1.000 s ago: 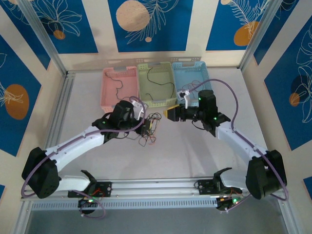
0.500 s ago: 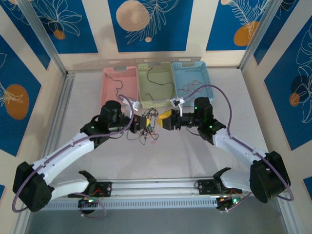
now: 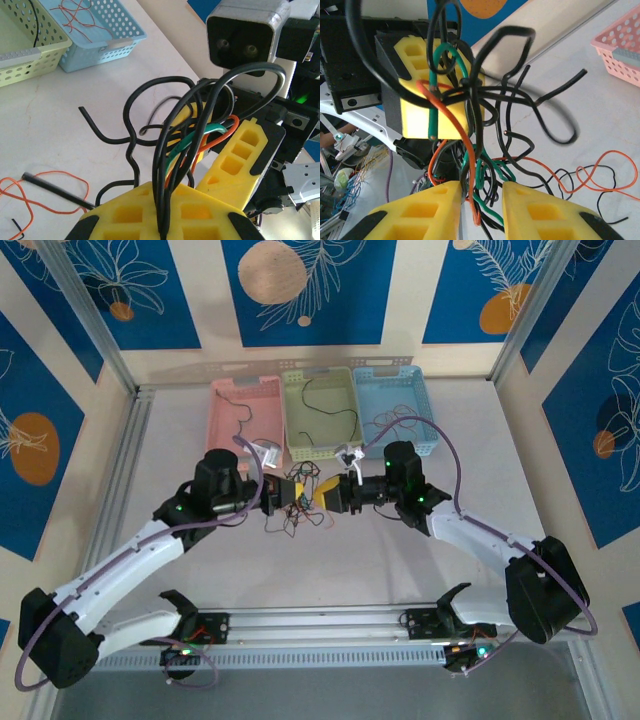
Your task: Untangle the cables
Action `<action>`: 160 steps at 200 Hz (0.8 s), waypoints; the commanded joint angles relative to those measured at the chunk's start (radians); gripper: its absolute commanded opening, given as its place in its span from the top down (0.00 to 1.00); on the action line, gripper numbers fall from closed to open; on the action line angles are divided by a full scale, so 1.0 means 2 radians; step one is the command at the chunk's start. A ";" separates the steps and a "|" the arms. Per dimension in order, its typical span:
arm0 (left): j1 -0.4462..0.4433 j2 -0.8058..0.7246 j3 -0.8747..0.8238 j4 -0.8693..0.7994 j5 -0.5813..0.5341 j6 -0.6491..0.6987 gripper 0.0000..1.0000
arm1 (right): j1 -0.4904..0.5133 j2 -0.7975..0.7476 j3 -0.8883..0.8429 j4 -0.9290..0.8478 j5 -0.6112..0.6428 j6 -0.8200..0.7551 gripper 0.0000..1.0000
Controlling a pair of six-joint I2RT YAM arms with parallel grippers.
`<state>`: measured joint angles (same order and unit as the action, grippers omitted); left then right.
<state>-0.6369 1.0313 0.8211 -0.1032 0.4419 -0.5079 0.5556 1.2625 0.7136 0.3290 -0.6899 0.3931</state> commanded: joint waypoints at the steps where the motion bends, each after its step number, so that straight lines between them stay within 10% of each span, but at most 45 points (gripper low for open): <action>1: 0.005 -0.021 -0.005 -0.006 0.007 -0.002 1.00 | 0.004 0.005 0.013 0.009 -0.014 -0.001 0.73; 101: 0.004 -0.033 -0.019 -0.001 0.007 -0.013 1.00 | 0.026 0.016 0.023 0.003 -0.009 -0.009 0.66; 160: 0.005 -0.034 -0.019 -0.004 0.005 -0.011 1.00 | 0.031 0.015 0.027 -0.008 -0.012 -0.017 0.81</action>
<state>-0.6369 0.9878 0.7876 -0.1177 0.4416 -0.5259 0.6136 1.3029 0.7403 0.3283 -0.7010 0.3847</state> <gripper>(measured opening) 0.080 0.171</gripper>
